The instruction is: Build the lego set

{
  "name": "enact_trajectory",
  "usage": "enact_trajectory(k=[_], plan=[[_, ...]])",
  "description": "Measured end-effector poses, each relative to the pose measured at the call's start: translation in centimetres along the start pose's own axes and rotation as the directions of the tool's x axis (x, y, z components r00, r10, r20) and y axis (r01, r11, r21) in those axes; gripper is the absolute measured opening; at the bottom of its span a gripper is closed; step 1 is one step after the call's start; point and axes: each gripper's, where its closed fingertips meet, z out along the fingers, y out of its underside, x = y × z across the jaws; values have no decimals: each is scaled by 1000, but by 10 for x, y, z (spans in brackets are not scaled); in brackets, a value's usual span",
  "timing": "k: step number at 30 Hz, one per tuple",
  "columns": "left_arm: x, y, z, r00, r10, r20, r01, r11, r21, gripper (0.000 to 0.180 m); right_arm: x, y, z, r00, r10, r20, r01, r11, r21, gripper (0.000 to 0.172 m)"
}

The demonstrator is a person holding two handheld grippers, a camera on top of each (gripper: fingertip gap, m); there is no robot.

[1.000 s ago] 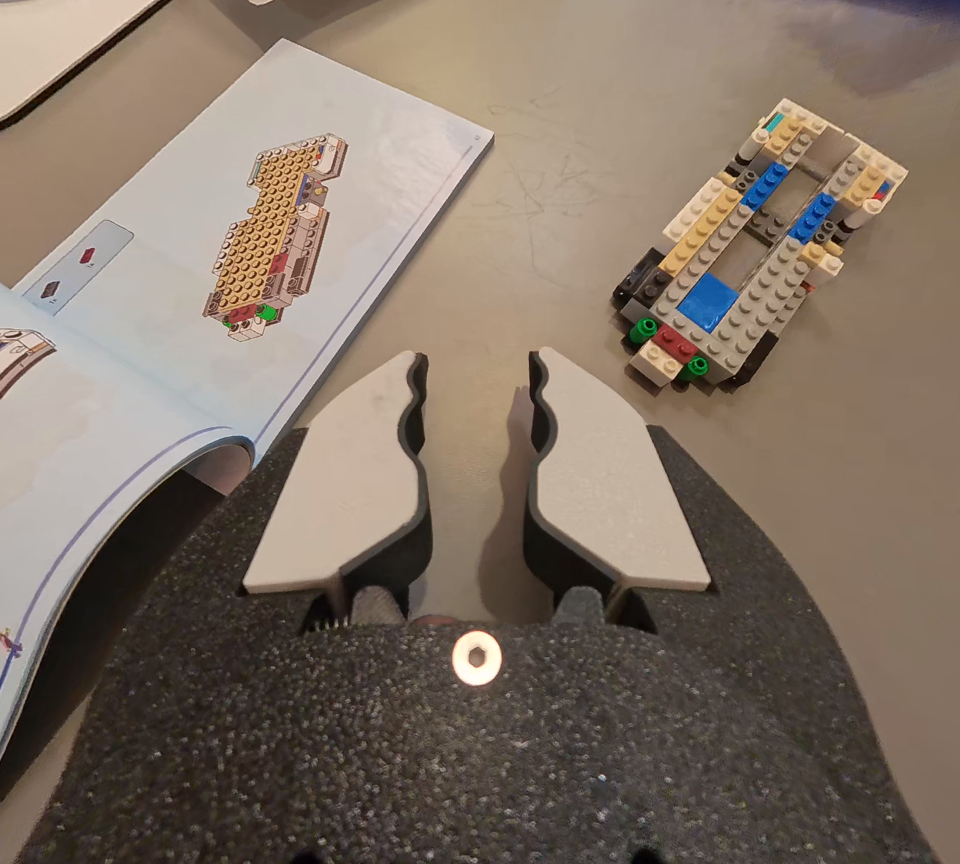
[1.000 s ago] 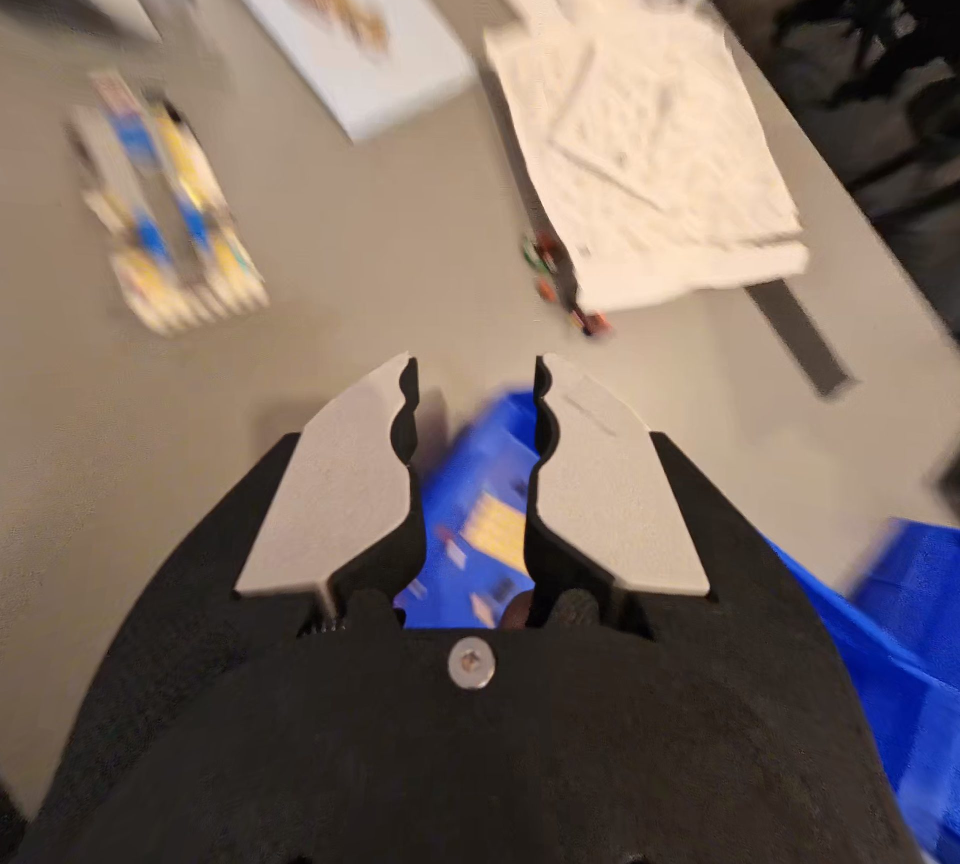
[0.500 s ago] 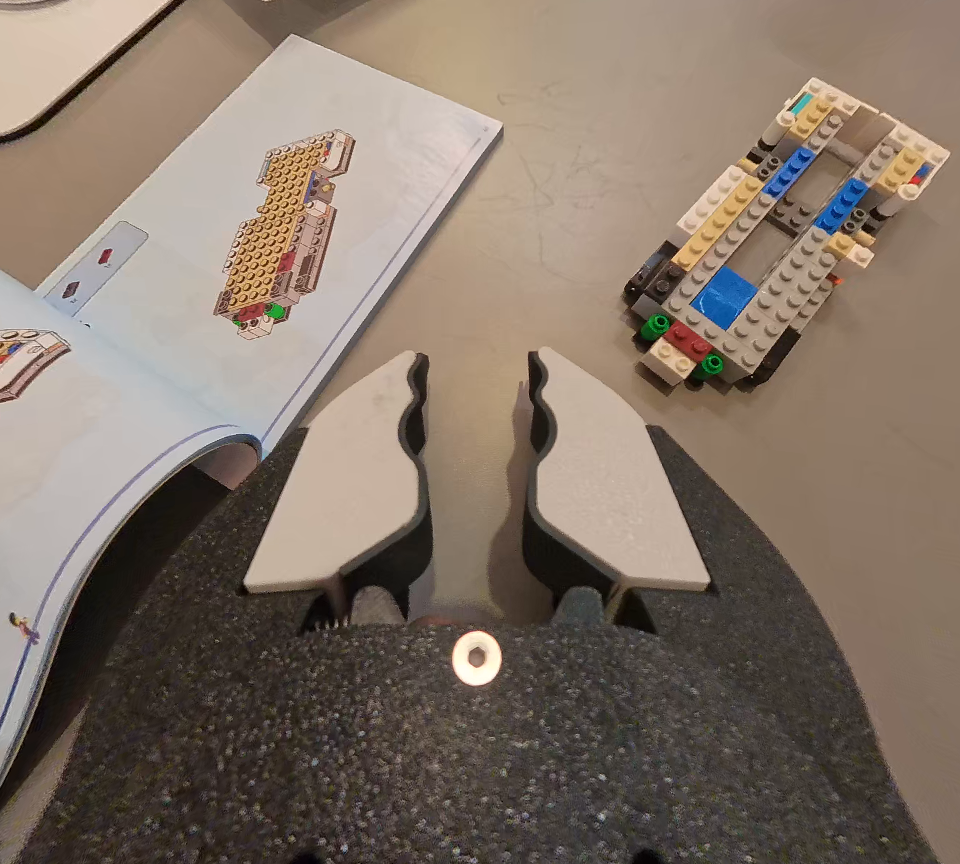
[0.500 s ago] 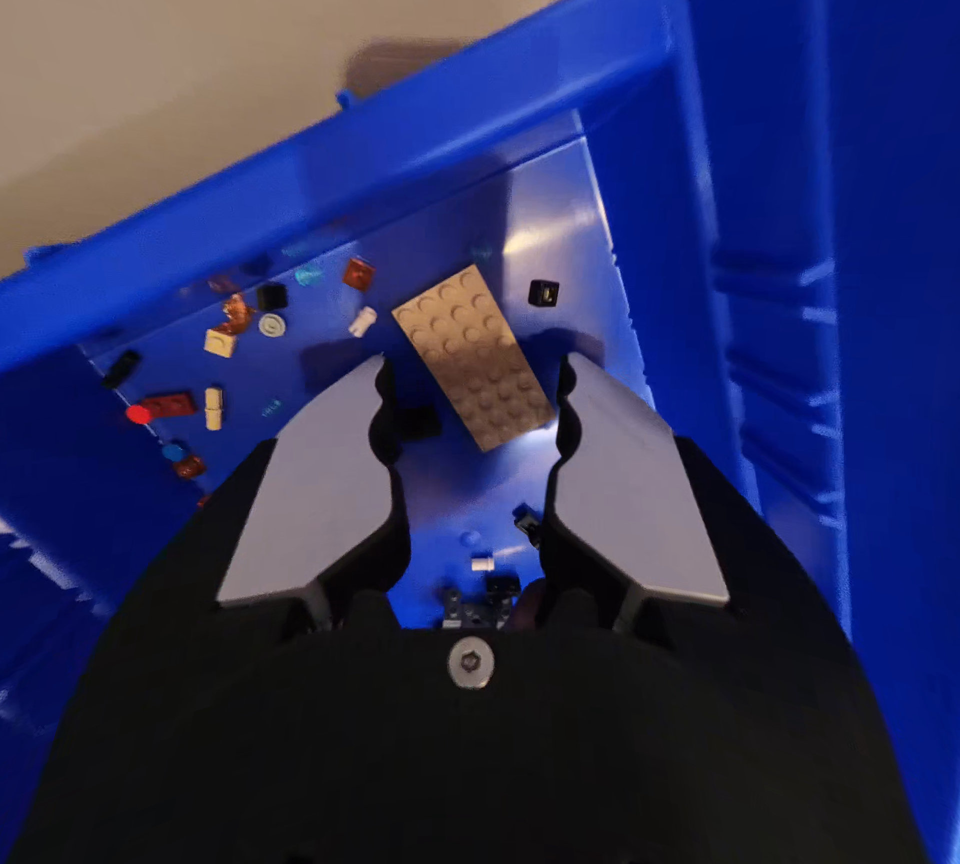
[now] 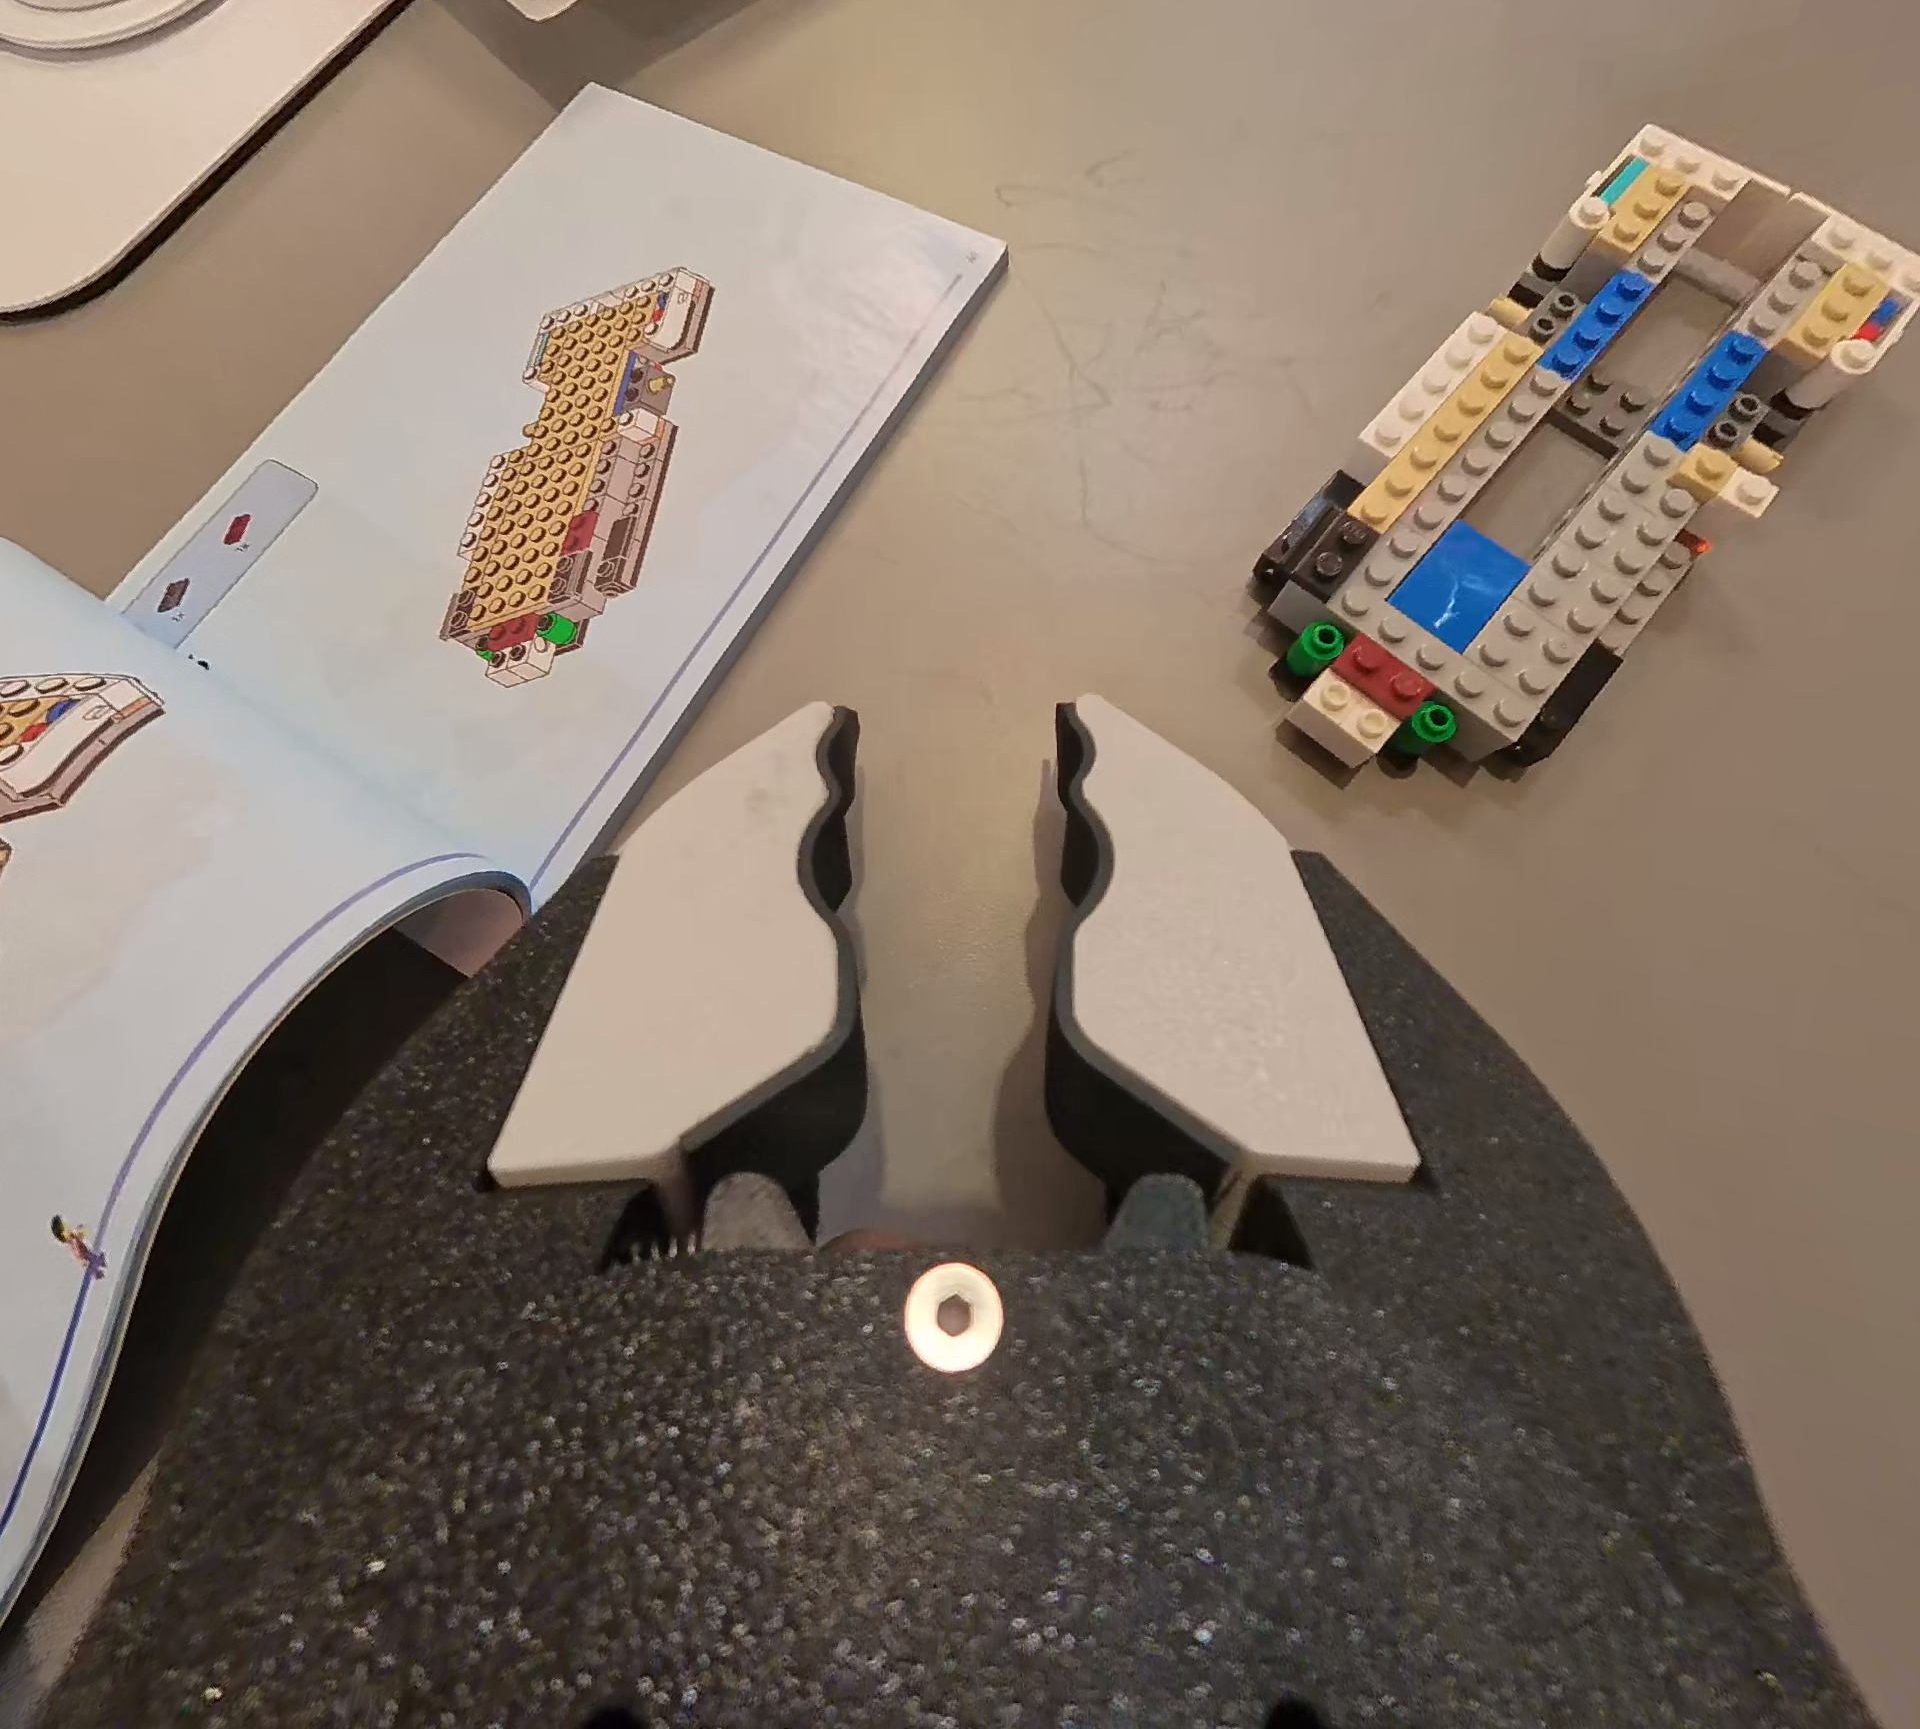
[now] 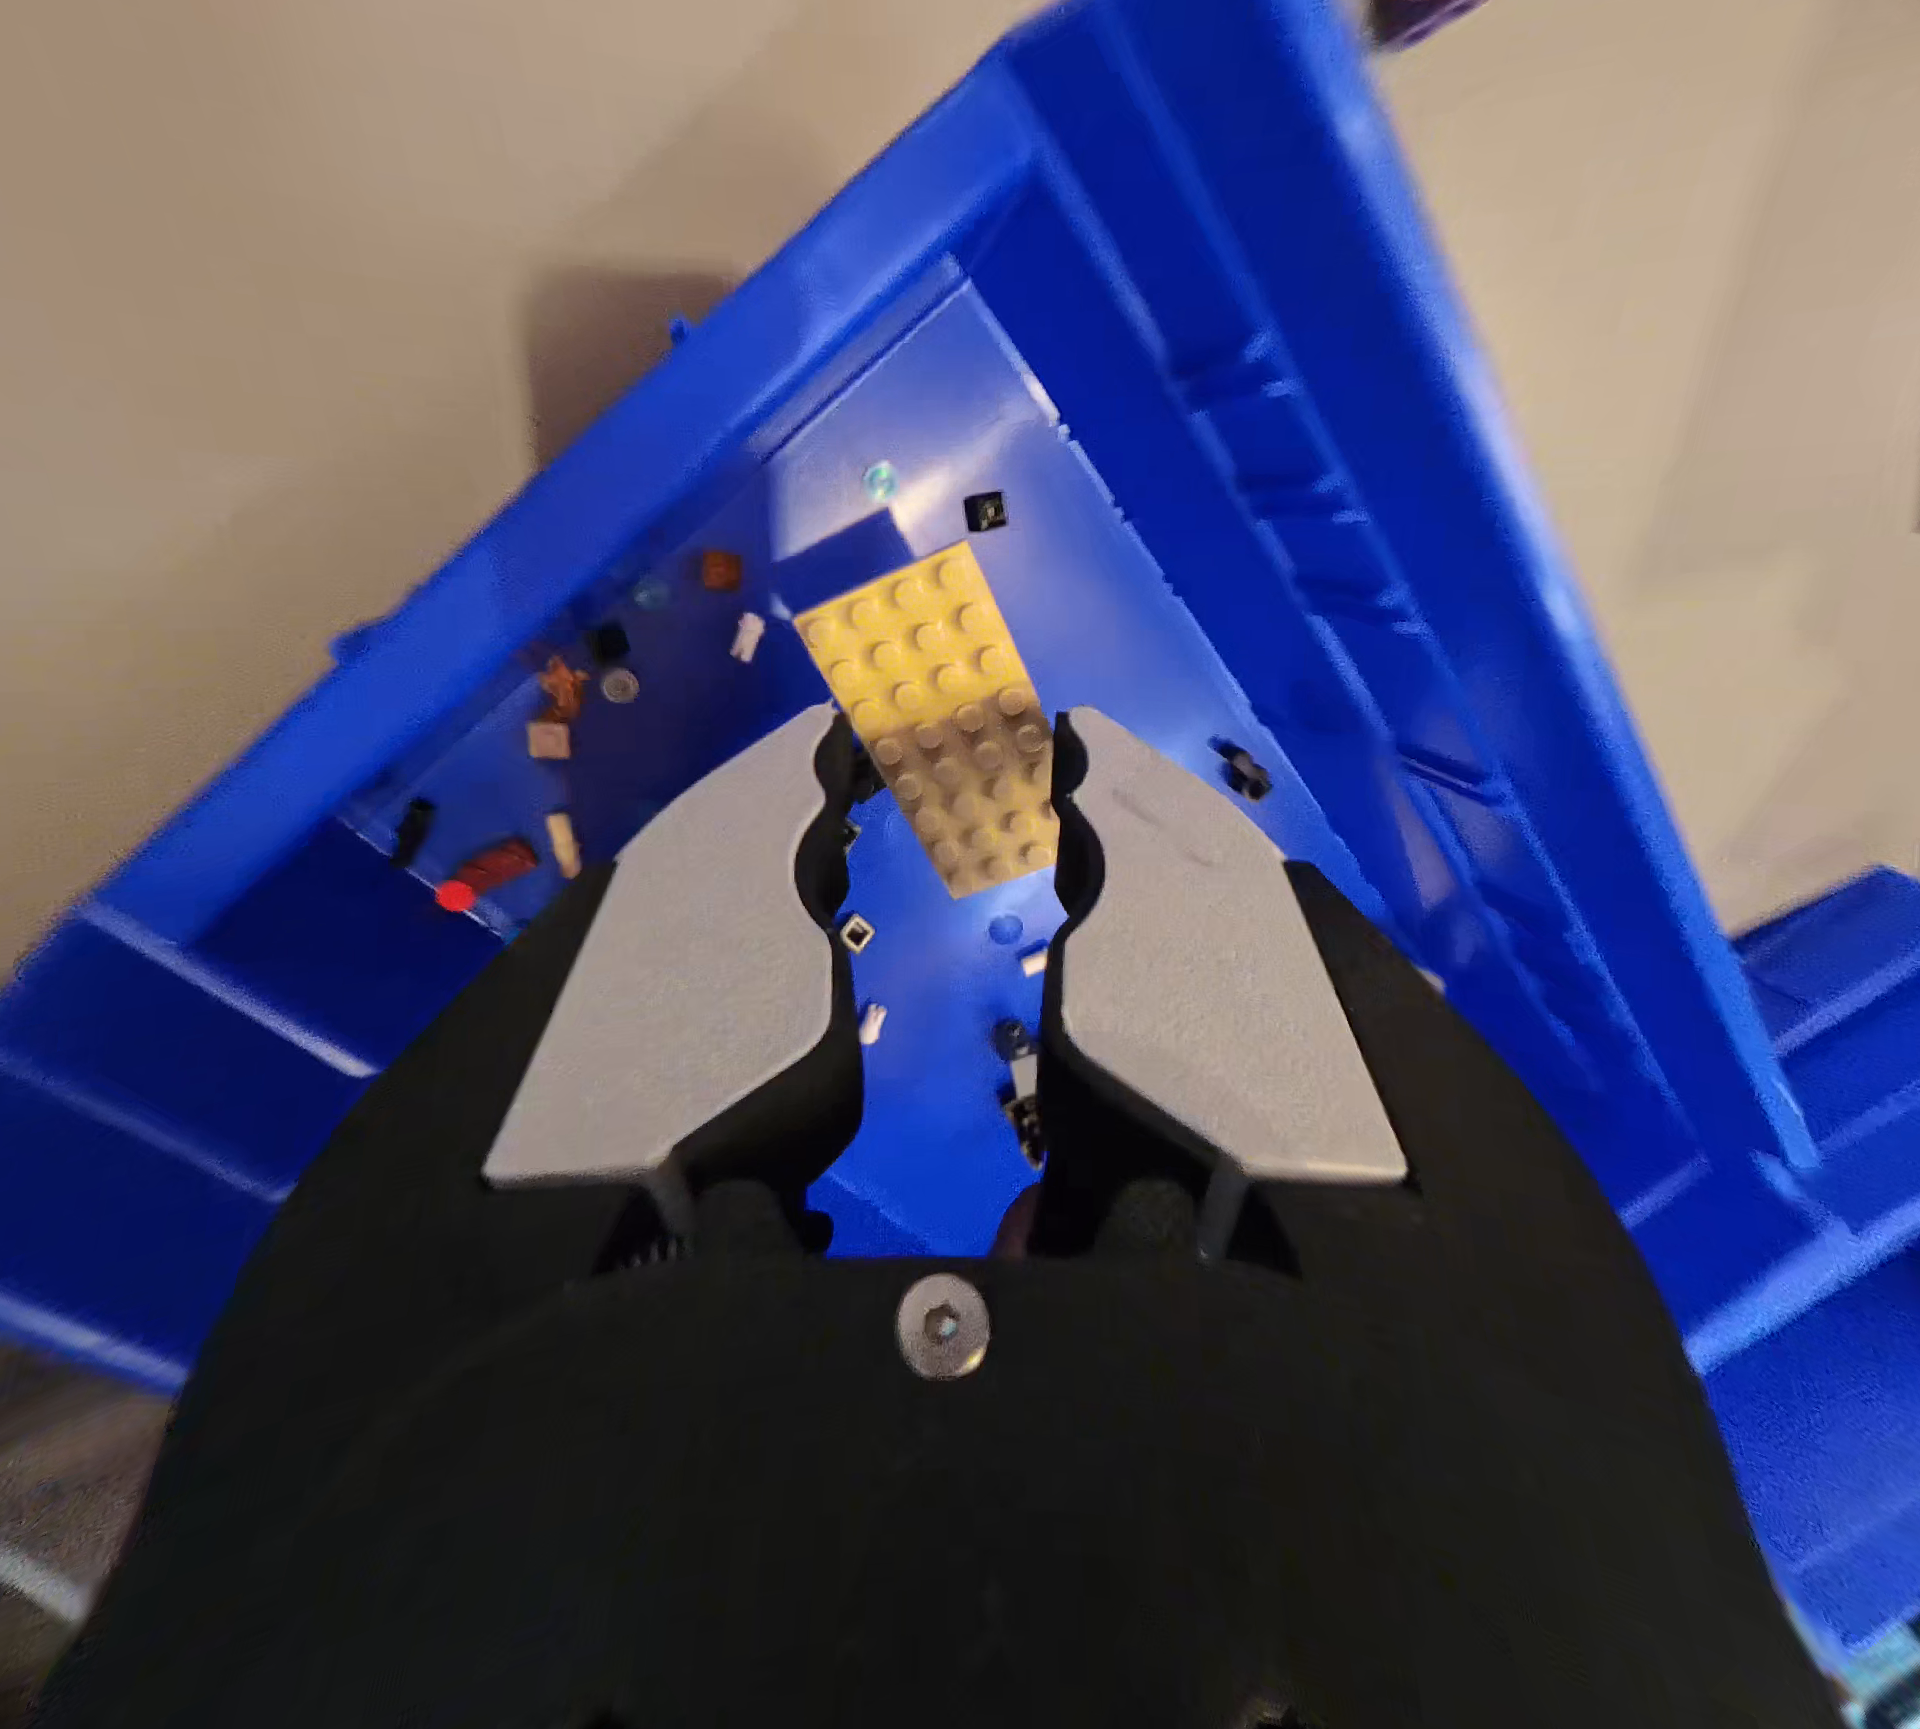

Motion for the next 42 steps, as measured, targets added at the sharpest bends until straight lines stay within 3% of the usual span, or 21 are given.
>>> enact_trajectory(k=[3, 7, 13, 17, 32, 42], plan=[[0, 0, 0, 1000, 4, 6, -4, 1000, -2, 37, -10, -31, -30, 992, 108, -60, -104, 992, 76, 37], [1, 1, 1, 1000, 15, 9, -15, 1000, -10, 37, -55, -96, -49, 981, 193, -20, -184, 959, 216, 37], [1, 0, -1, 1000, 16, 9, -16, 1000, 0, 37, -142, -167, -12, 969, 167, 182, -216, 929, 300, 36], [2, 1, -1, 1000, 11, 5, -11, 1000, 0, 36, -156, -190, 13, 954, 195, 228, -263, 910, 321, 36], [4, 2, -4, 1000, 17, 1, -17, 1000, 7, 36, -158, -221, 44, 960, 175, 218, -231, 936, 267, 37], [5, 3, -3, 1000, 15, -7, -15, 1000, -3, 36, -136, -196, 10, 960, 226, 168, -270, 907, 323, 44]])
